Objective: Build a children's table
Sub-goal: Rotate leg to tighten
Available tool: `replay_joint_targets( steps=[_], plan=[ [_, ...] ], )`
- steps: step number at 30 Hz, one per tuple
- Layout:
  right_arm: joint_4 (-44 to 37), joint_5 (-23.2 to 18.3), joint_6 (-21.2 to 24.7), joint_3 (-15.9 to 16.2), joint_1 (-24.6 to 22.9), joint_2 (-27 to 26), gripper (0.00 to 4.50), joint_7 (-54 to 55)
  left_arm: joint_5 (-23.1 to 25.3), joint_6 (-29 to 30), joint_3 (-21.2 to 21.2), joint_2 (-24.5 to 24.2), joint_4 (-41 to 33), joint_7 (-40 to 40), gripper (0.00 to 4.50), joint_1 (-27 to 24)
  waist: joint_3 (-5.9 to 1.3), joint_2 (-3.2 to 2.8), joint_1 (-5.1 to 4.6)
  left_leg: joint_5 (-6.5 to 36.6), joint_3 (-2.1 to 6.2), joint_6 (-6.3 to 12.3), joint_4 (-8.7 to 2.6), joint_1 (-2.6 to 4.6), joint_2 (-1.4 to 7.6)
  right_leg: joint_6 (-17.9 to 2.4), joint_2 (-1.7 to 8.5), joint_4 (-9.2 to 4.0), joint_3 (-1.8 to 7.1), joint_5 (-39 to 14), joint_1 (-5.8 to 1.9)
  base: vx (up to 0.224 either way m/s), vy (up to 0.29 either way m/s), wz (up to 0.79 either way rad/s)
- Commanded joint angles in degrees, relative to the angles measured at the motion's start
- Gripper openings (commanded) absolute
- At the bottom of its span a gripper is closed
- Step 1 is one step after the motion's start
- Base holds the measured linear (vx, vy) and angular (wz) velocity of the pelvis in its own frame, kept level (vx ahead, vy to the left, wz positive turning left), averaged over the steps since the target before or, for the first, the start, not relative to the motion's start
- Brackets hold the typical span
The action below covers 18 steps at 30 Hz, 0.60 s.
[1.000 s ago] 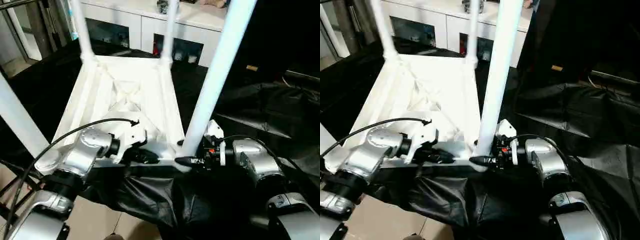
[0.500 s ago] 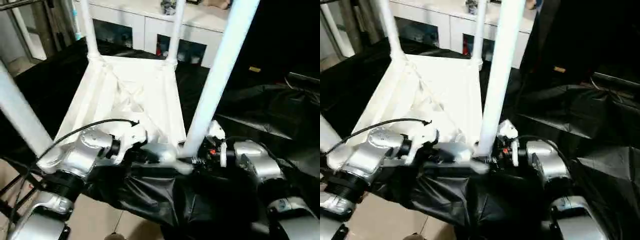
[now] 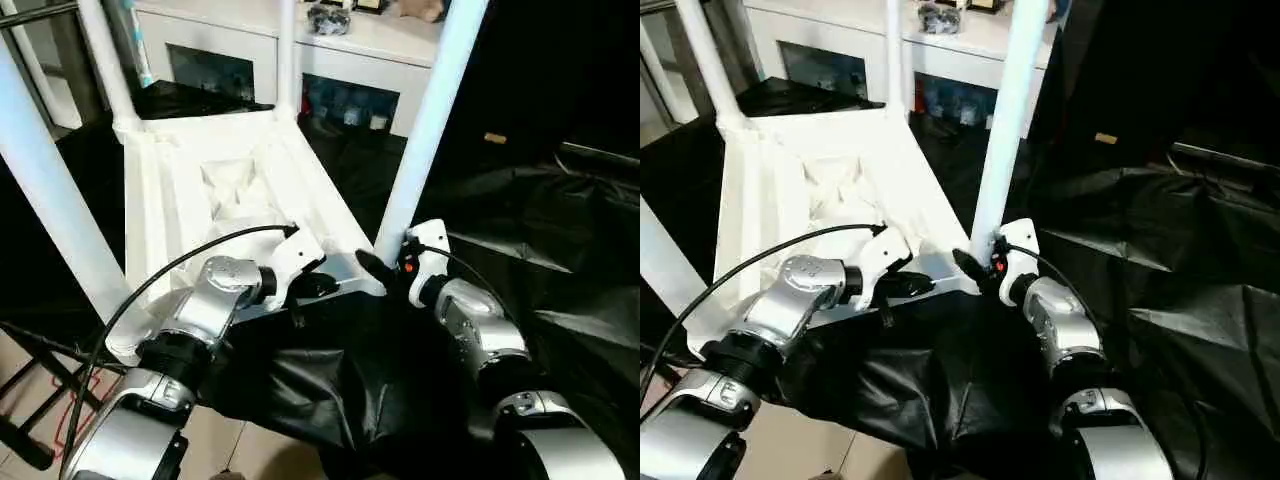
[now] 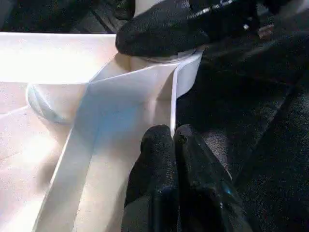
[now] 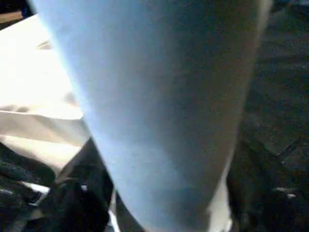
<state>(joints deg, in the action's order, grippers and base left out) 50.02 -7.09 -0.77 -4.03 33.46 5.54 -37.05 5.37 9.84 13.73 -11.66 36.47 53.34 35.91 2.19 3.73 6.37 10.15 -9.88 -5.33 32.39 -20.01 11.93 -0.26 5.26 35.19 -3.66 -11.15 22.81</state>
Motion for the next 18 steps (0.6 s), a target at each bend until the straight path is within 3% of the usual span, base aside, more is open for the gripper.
replay_joint_targets(
  steps=[1, 3, 5, 6, 7, 8, 9, 15, 18],
  plan=[
    [0.2, 1.3, 0.7, 4.4, -1.0, -1.9, 3.46, -3.3, -0.6, -1.4, 1.1, 2.7, 0.4, -2.3, 0.0, 0.5, -2.72, -0.21, -0.13, 13.9, 0.0, 0.67, -4.1, -0.03, 1.3, -10.1, 2.91, -4.61, 2.33, -13.1, -2.33, 0.0, 0.0, 0.0],
    [-0.8, 1.4, 0.3, 4.7, -1.3, -1.0, 3.59, -4.3, -0.5, -1.7, 1.1, 2.6, 0.5, -2.3, 0.0, 0.3, -2.74, -0.25, -0.02, 14.1, -0.05, 0.85, -4.04, 0.09, 1.31, -10.1, 2.93, -4.67, 2.34, -13.2, -2.29, 0.0, 0.0, 0.0],
    [-6.6, -0.7, 0.2, 4.2, -3.5, 4.4, 3.59, -12.6, -0.3, -2.2, 1.2, 2.4, 0.2, -2.4, 0.0, -0.4, -2.76, 0.01, 0.31, 13.7, -0.11, 1.49, -3.91, 0.12, 1.36, -9.9, 2.92, -4.73, 2.35, -12.3, -2.53, 0.0, 0.0, 0.0],
    [-7.2, -1.0, 0.3, 4.1, -3.7, 4.9, 3.59, -13.4, -0.3, -2.2, 1.2, 2.4, 0.2, -2.3, 0.0, -0.5, -2.94, -0.01, 0.74, 12.6, -0.5, 2.64, -3.46, 0.74, 1.42, -11.0, 2.74, -4.34, 2.52, -8.1, -2.03, 0.0, 0.0, 0.0],
    [-10.3, -2.6, 1.2, 3.7, -5.0, 7.9, 3.59, -18.1, -0.3, -2.1, 1.2, 2.3, -0.1, -2.2, 0.0, -0.8, -2.84, 0.36, 0.74, 11.6, -0.47, 3.2, -3.44, 0.44, 1.32, -11.4, 2.44, -4.25, 2.46, -6.4, -2.49, 0.0, 0.0, 0.0],
    [-11.8, -3.3, 1.7, 3.5, -5.7, 9.8, 3.59, -20.6, -0.2, -2.1, 1.2, 2.3, -0.3, -2.2, 0.0, -1.0, -3.0, 0.36, 0.97, 9.5, -0.43, 4.41, -3.25, -0.18, 1.21, -11.8, 2.56, -3.75, 2.41, -3.4, -3.0, 0.0, 0.0, 0.0],
    [-12.6, -3.6, 2.0, 3.5, -6.1, 10.8, 3.59, -21.8, -0.2, -2.1, 1.2, 2.3, -0.4, -2.2, 0.0, -1.0, -3.03, 0.45, 0.98, 8.4, -0.39, 5.34, -3.13, -0.35, 1.18, -11.9, 2.64, -3.62, 2.3, -2.2, -3.03, 0.0, 0.0, 0.0],
    [-17.2, -6.7, 5.7, 1.7, -8.4, 19.3, 3.59, -30.2, -0.4, -2.4, 1.6, 1.9, -1.3, -1.2, 0.0, -2.3, -2.77, 0.64, 1.18, 10.4, -0.34, 5.27, -3.2, -0.27, 1.22, -11.0, 2.81, -4.55, 2.17, -9.8, -2.94, 0.0, 0.0, 0.0],
    [-21.9, -8.7, 9.8, 3.1, -10.7, 20.7, 3.59, -33.7, -0.6, -2.7, 1.7, 1.9, -2.1, -0.8, 0.0, -3.0, -2.86, 0.77, 1.23, 9.7, -0.24, 5.6, -3.12, -0.35, 1.28, -10.9, 2.76, -4.35, 2.17, -8.9, -2.94, 0.0, 0.0, 0.0]
  ],
)
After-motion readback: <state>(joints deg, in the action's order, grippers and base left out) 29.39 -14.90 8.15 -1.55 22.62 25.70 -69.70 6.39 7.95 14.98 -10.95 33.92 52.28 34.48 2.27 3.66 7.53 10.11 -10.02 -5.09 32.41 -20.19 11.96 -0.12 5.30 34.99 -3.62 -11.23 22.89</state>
